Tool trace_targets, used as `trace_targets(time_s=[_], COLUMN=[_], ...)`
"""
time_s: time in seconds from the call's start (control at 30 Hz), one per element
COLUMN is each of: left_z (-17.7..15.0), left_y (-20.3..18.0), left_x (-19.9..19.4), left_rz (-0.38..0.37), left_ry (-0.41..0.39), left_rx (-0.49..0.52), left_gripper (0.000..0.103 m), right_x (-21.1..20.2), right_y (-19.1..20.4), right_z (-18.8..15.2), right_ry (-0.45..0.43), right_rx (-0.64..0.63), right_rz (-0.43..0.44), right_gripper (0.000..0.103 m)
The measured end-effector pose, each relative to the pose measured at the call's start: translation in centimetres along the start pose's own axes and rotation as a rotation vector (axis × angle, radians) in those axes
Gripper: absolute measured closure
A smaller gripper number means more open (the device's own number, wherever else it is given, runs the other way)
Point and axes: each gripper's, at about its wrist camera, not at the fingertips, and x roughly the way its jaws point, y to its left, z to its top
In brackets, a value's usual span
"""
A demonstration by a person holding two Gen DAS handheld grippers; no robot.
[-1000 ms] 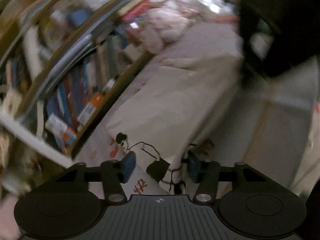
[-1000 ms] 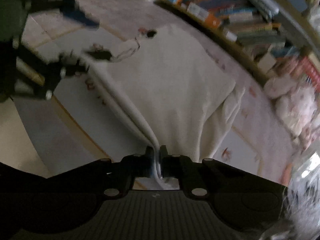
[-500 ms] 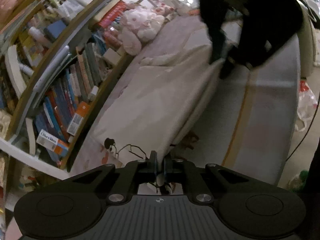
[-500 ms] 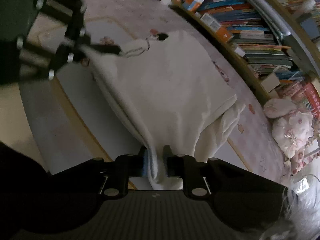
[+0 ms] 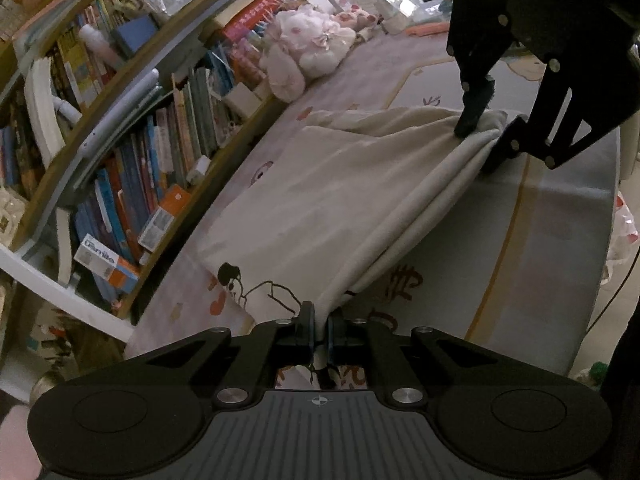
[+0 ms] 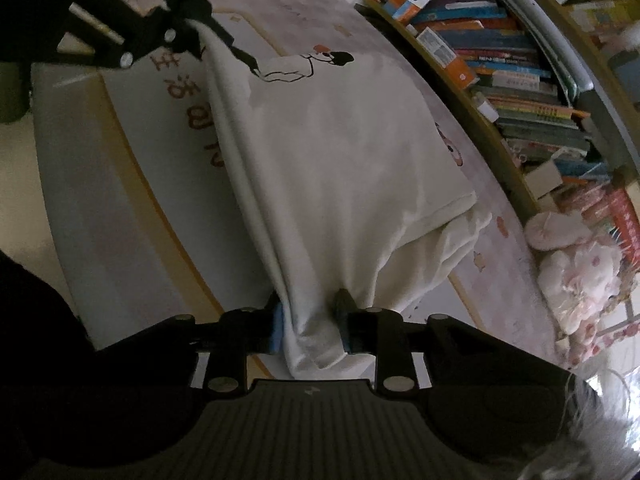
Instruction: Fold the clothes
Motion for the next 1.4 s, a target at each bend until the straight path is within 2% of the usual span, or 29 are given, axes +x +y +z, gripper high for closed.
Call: trace_targets(time_s=[0.07, 0.2, 0.47, 0.63, 0.77, 1.0, 1.07, 1.13, 1.17, 1.27, 1.4], left_z=[-0.1, -0.5, -1.3, -1.8, -2.4, -3.0, -3.0, -2.8, -2.8, -2.9, -3.0], left_y=[-0.1, -0.2, -1.2, -1.6, -1.8, -2.1, -2.1, -2.1, -2.0, -2.0, -2.1], left_x=[0.0, 0.2, 0.2, 0.5, 0.7, 0.8, 0.8, 0.9, 0.9, 1.0, 1.1], left_rz=[-0.006, -0.019, -0.036, -0.046, -0.057, -0.063, -0.064, -0.069, -0.071, -0.073, -0.077], left_ry=[0.005, 0.021, 0.030, 0.051, 0.066, 0.056, 0.058, 0.062, 0.064, 0.053, 0.047], left_rx=[0.005, 0.015, 0.106, 0.134, 0.148, 0.169, 0.177, 0.176, 0.171, 0.168, 0.170], left_gripper=[0.095, 0.094, 0.091, 0.084, 0.084, 0.083, 0.083, 0.083, 0.083, 0.083, 0.084], right_x=[0.0, -0.2, -0.3, -0.5, -0.7, -1.0, -1.0, -0.9, -0.8, -0.7, -0.7], right_y=[0.2, 0.4, 0.8, 1.5, 2.5, 3.0, 3.0, 2.9, 2.9, 2.5, 1.8], right_z=[-0.3, -1.0, -1.9, -2.8, -3.6, -4.4, -4.5, -4.6, -4.6, -4.1, -3.4], right_ry=[0.000, -0.005, -0.036, -0.043, -0.069, -0.124, -0.125, -0.119, -0.115, -0.100, -0.065], right_rx=[-0.028, -0.088, -0.226, -0.324, -0.434, -0.519, -0.522, -0.514, -0.504, -0.457, -0.399], right_rz=[-0.015, -0.068, -0.096, -0.123, -0.163, -0.219, -0.214, -0.197, -0.188, -0.153, -0.119], right_gripper=[0.078, 0.067, 0.067, 0.068, 0.069, 0.066, 0.067, 0.072, 0.079, 0.085, 0.085])
